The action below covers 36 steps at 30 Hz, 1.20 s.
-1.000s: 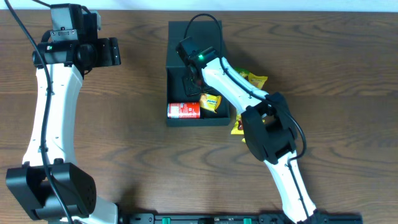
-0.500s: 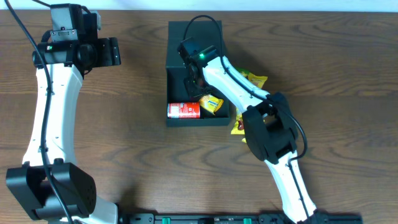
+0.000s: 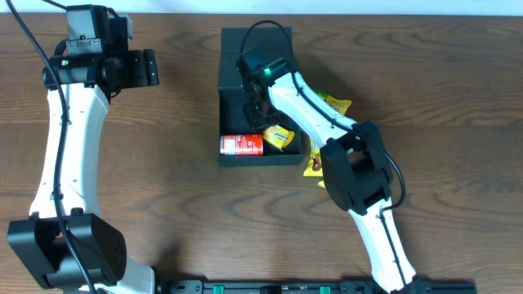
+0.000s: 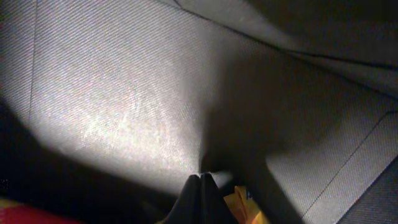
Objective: Pack container
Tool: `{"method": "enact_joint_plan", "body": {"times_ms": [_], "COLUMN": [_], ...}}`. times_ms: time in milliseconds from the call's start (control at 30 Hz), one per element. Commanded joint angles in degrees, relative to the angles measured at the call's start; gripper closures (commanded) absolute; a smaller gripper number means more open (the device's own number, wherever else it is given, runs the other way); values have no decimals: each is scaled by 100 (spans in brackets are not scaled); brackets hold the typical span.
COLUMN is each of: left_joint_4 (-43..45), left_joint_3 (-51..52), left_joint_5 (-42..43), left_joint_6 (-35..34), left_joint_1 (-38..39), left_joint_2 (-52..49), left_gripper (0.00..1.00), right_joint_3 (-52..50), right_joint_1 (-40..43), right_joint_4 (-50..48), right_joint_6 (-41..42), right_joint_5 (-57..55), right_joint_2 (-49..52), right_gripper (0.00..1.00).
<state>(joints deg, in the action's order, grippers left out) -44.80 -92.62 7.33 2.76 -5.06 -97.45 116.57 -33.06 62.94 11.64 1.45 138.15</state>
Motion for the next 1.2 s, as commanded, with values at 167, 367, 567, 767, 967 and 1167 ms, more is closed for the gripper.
{"method": "enact_joint_plan", "body": {"times_ms": [167,367,567,767,967,1167], "left_joint_4": [4,13,7,20,83,85], "left_joint_3": [-46,-46,-46,-46,-46,-46], "left_joint_5": [22,20,20,17,20,20], "left_joint_6": [-68,-66,-63,-63,-66,-66], "left_joint_1": [-17,-17,-17,-17,-17,-17], "left_joint_2": [-48,-48,-48,-48,-48,-48], "left_gripper": [15,15,15,14,14,11], "right_joint_3": [-203,-149,260,269,269,269], "right_joint_1": [-247,-256,83,468,627,640], "right_joint_4": [197,103,133,96,-98,-74], "right_joint_6": [-688,-404,474,822,761,758], "right_joint_5": [697,219,-341,76,487,363], "right_joint_2": [96,94,83,83,83,76], "right_gripper": [99,99,99,99,99,98]}}
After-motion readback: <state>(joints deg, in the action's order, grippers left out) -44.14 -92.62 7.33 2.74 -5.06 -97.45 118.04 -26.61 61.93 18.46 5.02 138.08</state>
